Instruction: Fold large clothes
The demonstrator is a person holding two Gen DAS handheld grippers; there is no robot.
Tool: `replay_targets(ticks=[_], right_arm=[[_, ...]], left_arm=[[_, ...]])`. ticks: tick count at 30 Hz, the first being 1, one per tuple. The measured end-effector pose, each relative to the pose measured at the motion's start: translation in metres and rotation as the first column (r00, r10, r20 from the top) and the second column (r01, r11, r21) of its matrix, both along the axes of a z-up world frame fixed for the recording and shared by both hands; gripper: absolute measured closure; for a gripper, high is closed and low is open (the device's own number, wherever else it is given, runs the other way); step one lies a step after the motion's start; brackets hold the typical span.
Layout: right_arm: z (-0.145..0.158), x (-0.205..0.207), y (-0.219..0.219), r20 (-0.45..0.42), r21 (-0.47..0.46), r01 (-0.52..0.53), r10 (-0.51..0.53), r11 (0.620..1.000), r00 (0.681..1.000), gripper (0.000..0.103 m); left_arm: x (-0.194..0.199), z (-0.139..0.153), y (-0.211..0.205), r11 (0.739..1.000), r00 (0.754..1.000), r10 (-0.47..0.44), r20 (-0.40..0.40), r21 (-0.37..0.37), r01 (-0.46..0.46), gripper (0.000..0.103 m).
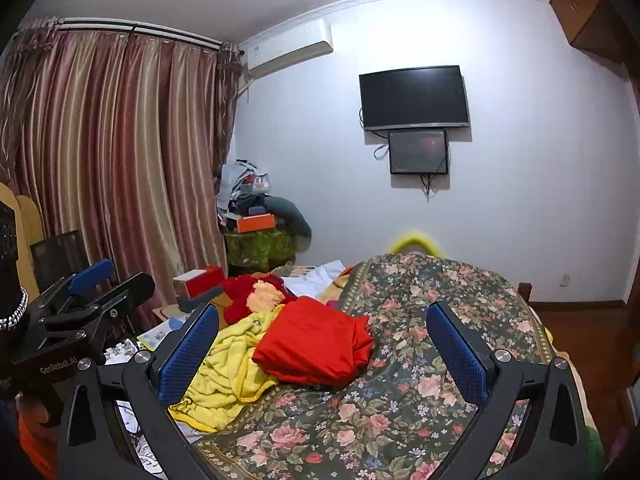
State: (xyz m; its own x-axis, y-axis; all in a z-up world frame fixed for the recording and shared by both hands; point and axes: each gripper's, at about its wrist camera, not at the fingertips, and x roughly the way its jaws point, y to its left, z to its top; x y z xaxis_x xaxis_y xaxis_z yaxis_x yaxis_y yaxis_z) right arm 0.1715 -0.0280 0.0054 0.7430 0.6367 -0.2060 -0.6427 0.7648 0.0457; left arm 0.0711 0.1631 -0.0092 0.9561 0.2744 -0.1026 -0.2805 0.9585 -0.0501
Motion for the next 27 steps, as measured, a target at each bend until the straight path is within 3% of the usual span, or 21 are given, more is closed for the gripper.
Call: replay_targets(ticks=[27], right_arm=[[-0.0038, 0.0025, -0.0051, -0.016, 0.003, 0.016, -0.016, 1.000, 1.000, 0.000]], left_arm=[[0.0075, -0.0033, 0.0025, 1.000, 1.000, -0.009, -0.022, -0.016, 0.008, 0.000]])
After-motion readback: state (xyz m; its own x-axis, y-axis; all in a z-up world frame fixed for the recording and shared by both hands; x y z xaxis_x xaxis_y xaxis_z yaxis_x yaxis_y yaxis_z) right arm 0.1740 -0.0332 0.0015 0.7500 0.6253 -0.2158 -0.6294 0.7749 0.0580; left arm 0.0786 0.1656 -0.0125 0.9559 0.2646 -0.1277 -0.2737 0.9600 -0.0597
